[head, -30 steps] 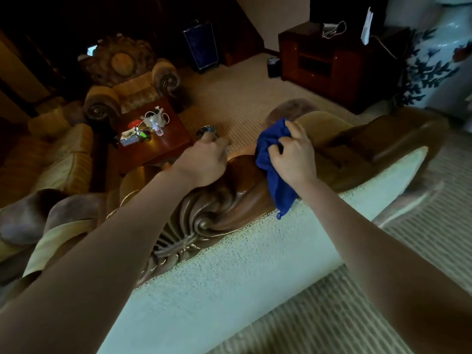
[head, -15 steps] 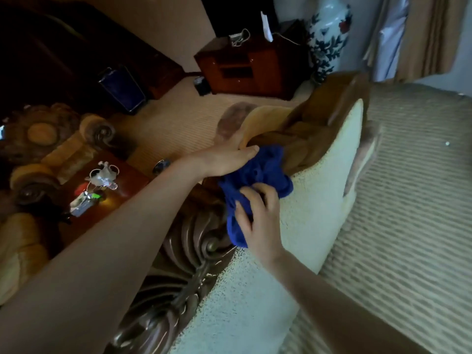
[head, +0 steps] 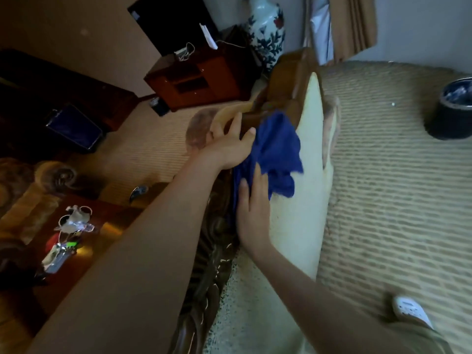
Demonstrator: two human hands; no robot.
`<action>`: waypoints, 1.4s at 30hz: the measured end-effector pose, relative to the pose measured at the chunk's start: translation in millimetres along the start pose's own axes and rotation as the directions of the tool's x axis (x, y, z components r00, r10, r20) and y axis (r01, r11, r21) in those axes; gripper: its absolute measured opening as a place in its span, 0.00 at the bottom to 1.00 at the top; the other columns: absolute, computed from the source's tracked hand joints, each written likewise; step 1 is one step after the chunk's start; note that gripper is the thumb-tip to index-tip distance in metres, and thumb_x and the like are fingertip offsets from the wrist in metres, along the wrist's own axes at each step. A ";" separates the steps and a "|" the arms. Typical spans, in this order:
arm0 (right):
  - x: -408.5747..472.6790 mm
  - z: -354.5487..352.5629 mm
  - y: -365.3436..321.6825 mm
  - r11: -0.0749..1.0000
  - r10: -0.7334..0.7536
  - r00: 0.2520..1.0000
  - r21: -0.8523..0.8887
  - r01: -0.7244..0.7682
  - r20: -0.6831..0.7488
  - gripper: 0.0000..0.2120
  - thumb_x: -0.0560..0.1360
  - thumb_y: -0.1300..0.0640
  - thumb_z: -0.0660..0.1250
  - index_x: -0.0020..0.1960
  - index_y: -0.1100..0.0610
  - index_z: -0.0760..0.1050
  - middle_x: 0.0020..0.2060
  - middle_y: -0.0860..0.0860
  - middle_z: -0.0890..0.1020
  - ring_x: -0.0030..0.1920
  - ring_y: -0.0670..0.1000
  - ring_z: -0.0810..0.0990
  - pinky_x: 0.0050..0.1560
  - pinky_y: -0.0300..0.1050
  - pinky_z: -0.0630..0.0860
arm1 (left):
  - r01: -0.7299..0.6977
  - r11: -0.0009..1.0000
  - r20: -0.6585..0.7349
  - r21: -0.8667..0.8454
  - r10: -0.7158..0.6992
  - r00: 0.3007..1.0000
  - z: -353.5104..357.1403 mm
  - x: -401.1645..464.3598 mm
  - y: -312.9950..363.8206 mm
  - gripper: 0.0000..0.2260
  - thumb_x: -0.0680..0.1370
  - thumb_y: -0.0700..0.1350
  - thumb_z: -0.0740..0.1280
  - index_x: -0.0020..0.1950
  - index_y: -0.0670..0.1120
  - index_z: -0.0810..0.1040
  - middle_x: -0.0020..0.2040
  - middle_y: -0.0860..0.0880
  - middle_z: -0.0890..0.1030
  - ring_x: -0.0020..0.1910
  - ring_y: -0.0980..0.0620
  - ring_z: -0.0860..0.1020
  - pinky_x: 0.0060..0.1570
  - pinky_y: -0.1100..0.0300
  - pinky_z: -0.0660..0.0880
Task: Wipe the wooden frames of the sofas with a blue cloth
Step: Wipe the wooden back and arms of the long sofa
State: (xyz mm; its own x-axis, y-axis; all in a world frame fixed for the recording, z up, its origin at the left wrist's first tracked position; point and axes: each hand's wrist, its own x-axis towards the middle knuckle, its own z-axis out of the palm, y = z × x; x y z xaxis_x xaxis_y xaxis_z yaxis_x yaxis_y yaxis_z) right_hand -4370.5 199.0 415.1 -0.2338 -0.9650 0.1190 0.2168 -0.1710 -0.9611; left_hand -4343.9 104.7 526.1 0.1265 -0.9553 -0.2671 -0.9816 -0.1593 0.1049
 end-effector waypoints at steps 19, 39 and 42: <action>25.2 -29.1 21.7 0.993 -0.010 0.992 -0.116 0.025 0.124 0.08 0.82 0.57 0.53 0.47 0.57 0.67 0.45 0.54 0.73 0.46 0.50 0.71 0.50 0.43 0.65 | -0.023 1.000 0.073 0.010 0.022 0.997 -15.2 -4.1 -3.2 0.37 0.70 0.74 0.44 0.77 0.61 0.48 0.79 0.52 0.45 0.77 0.44 0.45 0.73 0.39 0.47; -24.7 -16.7 -22.0 0.952 -0.154 0.969 -0.234 0.198 0.193 0.09 0.77 0.62 0.54 0.47 0.64 0.71 0.45 0.57 0.75 0.46 0.54 0.73 0.46 0.44 0.66 | 0.098 0.983 0.182 0.156 -0.127 0.975 -42.7 -65.0 -49.3 0.27 0.83 0.57 0.44 0.75 0.44 0.62 0.74 0.42 0.64 0.72 0.43 0.64 0.72 0.49 0.57; -70.9 -23.8 -20.0 0.981 -0.064 0.964 -0.160 0.108 0.258 0.08 0.77 0.59 0.52 0.41 0.57 0.67 0.39 0.53 0.73 0.39 0.49 0.70 0.41 0.42 0.64 | 0.130 0.976 0.148 0.173 -0.156 0.977 -37.3 -63.9 -45.8 0.26 0.83 0.55 0.44 0.75 0.42 0.62 0.74 0.40 0.64 0.72 0.43 0.64 0.72 0.51 0.58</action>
State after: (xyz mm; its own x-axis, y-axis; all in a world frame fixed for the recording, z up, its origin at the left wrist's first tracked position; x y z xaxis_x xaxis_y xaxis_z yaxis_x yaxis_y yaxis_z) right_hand -4380.8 275.5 420.0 0.0057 -0.9705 0.2409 0.0357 -0.2406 -0.9700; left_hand -4301.6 163.8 574.2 0.2556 -0.8715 -0.4186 -0.9667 -0.2364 -0.0981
